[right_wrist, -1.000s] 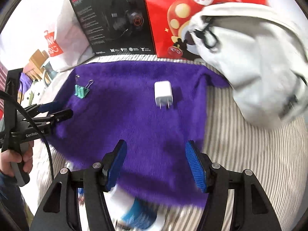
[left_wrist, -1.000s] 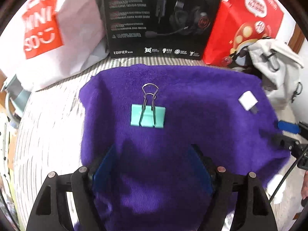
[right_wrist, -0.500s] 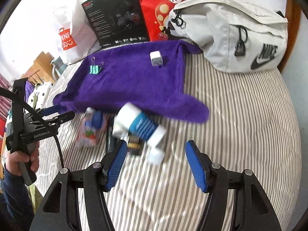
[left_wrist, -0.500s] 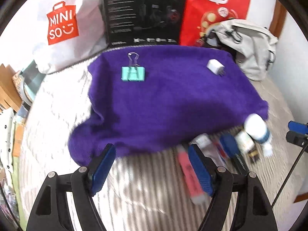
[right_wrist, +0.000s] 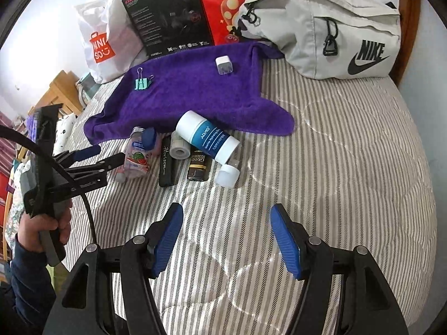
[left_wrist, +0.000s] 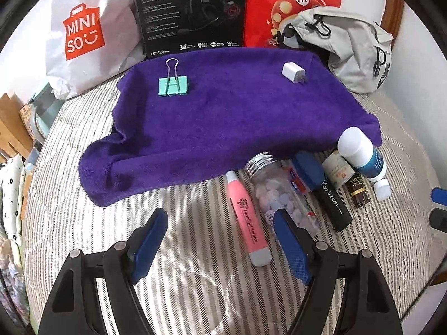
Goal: Organize rigid objects
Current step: 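Move both open tools back toward the row of items, then grasp the pink highlighter with left tool while right tool grasps the Vaseline stick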
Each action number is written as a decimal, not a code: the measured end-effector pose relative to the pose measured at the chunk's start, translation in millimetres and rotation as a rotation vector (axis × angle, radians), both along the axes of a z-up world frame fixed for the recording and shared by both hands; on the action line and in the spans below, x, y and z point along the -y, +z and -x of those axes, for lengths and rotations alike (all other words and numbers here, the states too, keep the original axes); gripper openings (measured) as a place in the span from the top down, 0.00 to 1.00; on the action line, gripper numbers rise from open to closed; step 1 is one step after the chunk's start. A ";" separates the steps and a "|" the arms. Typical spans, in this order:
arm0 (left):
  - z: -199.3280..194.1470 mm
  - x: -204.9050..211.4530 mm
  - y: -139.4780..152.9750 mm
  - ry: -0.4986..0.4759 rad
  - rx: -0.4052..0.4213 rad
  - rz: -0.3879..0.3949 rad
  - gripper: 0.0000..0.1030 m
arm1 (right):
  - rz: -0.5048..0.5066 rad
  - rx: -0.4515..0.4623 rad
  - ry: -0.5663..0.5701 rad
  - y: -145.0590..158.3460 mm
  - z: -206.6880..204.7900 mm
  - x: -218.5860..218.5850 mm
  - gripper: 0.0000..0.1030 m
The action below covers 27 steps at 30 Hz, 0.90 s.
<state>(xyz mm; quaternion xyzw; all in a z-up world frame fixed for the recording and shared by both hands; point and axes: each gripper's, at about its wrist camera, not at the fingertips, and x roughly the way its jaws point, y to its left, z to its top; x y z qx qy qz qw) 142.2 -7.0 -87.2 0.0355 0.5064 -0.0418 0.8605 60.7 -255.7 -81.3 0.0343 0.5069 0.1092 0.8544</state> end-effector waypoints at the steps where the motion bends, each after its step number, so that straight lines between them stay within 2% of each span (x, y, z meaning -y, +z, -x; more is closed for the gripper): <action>1: -1.7 0.5 -1.9 0.014 -0.004 -0.005 0.26 | 0.004 0.003 -0.005 0.8 0.9 1.0 0.36; 5: -6.8 1.2 -5.0 0.053 0.001 -0.002 0.26 | 0.009 0.005 -0.013 2.5 3.8 3.6 0.35; 11: -10.8 2.0 -21.7 0.063 -0.017 -0.074 0.25 | 0.009 0.000 -0.012 0.7 5.8 2.2 0.35; 14: -4.1 -7.1 -23.5 0.078 -0.005 -0.062 0.24 | 0.007 -0.006 -0.016 -1.7 5.3 2.9 0.35; 19: -1.4 -20.2 -25.9 0.096 -0.016 0.002 0.25 | 0.007 -0.018 -0.025 -6.0 1.2 2.7 0.35; 27: -8.3 -15.0 -25.6 0.088 -0.022 0.001 0.24 | 0.019 -0.032 0.000 -10.4 -3.3 -8.3 0.35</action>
